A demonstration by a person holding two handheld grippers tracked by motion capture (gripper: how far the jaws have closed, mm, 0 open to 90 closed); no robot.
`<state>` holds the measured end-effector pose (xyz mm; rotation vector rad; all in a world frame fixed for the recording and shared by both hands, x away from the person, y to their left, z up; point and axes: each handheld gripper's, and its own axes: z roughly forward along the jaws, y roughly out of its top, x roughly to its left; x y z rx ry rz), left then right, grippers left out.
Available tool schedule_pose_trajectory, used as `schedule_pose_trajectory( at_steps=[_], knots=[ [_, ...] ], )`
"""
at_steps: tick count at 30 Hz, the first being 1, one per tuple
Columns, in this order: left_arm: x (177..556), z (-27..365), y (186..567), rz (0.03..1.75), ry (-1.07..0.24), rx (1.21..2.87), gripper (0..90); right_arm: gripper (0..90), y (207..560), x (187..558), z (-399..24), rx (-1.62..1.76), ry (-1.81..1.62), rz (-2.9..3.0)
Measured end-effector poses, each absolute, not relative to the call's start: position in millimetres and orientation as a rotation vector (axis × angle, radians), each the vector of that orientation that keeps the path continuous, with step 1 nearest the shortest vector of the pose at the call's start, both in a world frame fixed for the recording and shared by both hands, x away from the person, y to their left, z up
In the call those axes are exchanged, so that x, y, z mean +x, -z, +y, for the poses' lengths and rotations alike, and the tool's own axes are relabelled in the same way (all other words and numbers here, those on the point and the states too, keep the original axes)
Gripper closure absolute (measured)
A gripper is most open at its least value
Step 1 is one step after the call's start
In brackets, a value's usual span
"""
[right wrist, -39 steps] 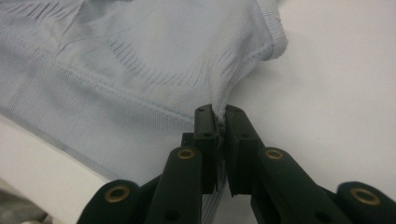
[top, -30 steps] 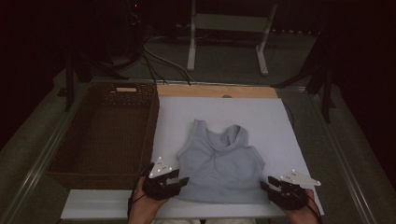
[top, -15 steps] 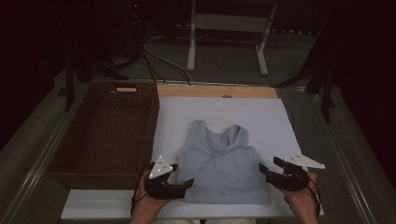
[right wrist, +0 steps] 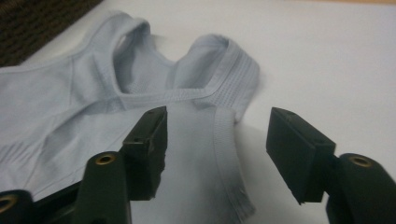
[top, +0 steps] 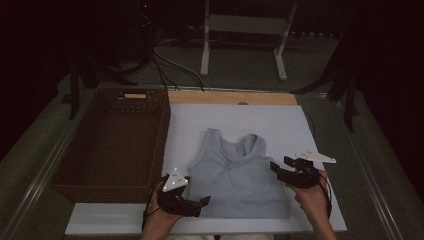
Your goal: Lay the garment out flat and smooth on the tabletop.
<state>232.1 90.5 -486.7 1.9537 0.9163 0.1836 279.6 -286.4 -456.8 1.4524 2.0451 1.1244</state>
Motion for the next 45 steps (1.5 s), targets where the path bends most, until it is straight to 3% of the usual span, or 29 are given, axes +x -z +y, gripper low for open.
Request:
schedule_pose_trajectory(
  at_steps=[6,16,32,36,45],
  knots=[
    [235,90,489,0.927,-0.176,1.954,5.3,47.6,470,292,-279,1.49,-1.075,2.085],
    [239,86,494,0.948,-0.165,1.979,5.5,76.9,480,291,-271,1.484,-1.048,2.168],
    [238,86,495,0.957,-0.15,1.993,9.0,81.0,474,283,-247,1.379,-1.165,2.255],
    [238,88,495,0.972,-0.153,1.997,14.3,81.2,471,281,-243,1.348,-1.206,2.261],
    [237,90,495,0.98,-0.156,2.001,16.4,81.0,464,282,-272,1.433,-1.192,2.153]
  ],
)
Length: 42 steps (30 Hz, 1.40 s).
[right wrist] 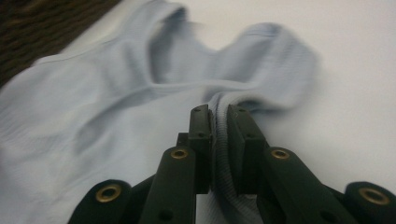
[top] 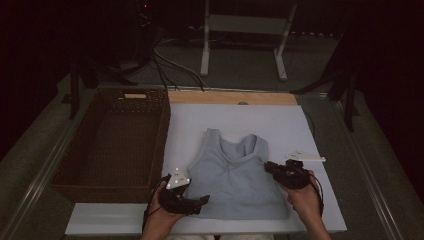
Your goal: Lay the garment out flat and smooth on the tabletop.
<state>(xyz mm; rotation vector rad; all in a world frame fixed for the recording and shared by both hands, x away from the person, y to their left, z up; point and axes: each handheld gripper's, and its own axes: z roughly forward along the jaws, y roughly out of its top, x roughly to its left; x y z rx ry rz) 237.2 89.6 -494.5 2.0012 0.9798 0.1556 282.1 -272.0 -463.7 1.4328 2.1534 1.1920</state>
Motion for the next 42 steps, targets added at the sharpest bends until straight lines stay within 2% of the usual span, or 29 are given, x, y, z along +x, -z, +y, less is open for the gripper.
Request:
schedule_pose_trajectory(
  at_steps=[3,7,13,18,36,42],
  knots=[
    [238,91,494,0.985,-0.154,1.995,16.4,80.8,461,284,-279,1.45,-1.18,2.117],
    [238,91,494,0.986,-0.153,1.993,16.4,75.0,456,285,-285,1.474,-1.214,2.055],
    [237,92,493,0.98,-0.161,1.988,16.4,56.7,448,296,-282,1.475,-1.222,2.023],
    [237,93,492,0.979,-0.172,1.977,16.2,47.4,443,306,-277,1.48,-1.249,2.0],
    [236,92,492,0.968,-0.186,1.975,16.2,34.8,429,340,-260,1.446,-1.203,1.965],
    [236,91,492,0.965,-0.189,1.982,16.2,33.3,429,352,-258,1.447,-1.179,1.963]
  ],
)
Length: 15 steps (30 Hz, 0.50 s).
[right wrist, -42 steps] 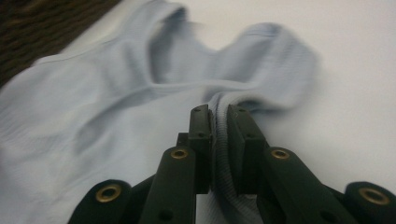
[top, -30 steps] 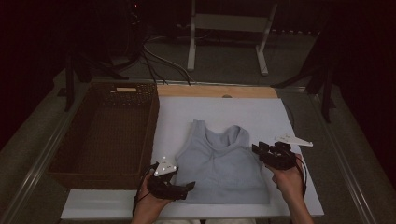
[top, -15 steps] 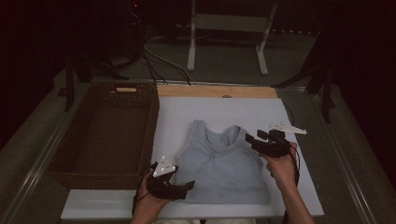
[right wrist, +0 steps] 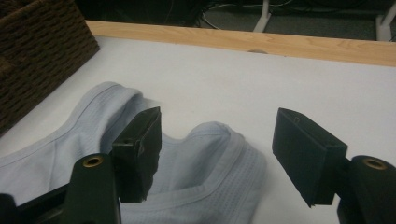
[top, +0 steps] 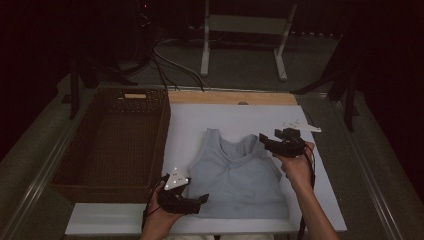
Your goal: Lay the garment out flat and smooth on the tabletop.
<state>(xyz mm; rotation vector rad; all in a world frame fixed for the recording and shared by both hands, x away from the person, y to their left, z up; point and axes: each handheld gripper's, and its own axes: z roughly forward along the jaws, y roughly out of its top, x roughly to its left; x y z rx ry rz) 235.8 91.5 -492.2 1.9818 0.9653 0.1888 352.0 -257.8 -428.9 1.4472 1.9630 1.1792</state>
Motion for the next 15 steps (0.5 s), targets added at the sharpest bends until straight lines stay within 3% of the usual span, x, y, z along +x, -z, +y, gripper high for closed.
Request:
schedule_pose_trajectory(
  at_steps=[15],
  knots=[
    [236,90,493,0.961,-0.19,1.988,16.2,34.0,441,376,-252,1.468,-1.123,1.981]
  ],
)
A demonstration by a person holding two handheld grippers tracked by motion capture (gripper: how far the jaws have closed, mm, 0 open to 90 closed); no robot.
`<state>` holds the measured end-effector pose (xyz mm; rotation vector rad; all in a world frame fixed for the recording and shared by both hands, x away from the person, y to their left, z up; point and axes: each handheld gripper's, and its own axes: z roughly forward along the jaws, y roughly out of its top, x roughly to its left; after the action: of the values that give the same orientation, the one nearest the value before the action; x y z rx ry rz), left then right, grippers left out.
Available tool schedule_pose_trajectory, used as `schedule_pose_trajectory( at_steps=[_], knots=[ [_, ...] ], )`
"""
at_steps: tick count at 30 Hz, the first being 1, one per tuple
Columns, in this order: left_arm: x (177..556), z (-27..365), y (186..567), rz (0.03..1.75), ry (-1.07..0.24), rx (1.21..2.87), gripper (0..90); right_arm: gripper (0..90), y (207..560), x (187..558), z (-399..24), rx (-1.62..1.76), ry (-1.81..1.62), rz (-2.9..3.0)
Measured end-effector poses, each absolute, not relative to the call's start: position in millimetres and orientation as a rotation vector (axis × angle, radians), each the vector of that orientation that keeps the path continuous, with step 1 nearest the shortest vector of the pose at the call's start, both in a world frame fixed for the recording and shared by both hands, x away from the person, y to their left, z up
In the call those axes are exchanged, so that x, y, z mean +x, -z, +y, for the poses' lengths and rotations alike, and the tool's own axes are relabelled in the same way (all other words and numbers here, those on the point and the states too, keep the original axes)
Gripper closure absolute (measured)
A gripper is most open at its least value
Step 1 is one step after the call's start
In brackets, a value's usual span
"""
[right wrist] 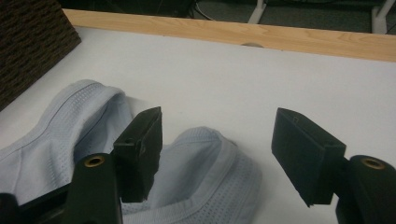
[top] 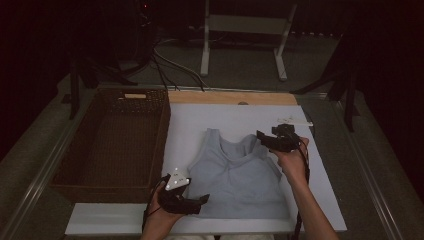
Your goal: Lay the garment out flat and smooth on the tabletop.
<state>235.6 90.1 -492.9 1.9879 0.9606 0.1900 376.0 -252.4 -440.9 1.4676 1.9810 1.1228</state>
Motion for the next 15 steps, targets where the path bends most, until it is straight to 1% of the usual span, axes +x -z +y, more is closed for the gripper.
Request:
schedule_pose_trajectory(
  at_steps=[6,15],
  knots=[
    [235,90,493,0.958,-0.193,1.99,16.2,34.9,441,385,-250,1.46,-1.106,1.985],
    [235,89,493,0.954,-0.196,1.994,16.2,38.1,458,402,-246,1.482,-1.023,2.017]
  ],
)
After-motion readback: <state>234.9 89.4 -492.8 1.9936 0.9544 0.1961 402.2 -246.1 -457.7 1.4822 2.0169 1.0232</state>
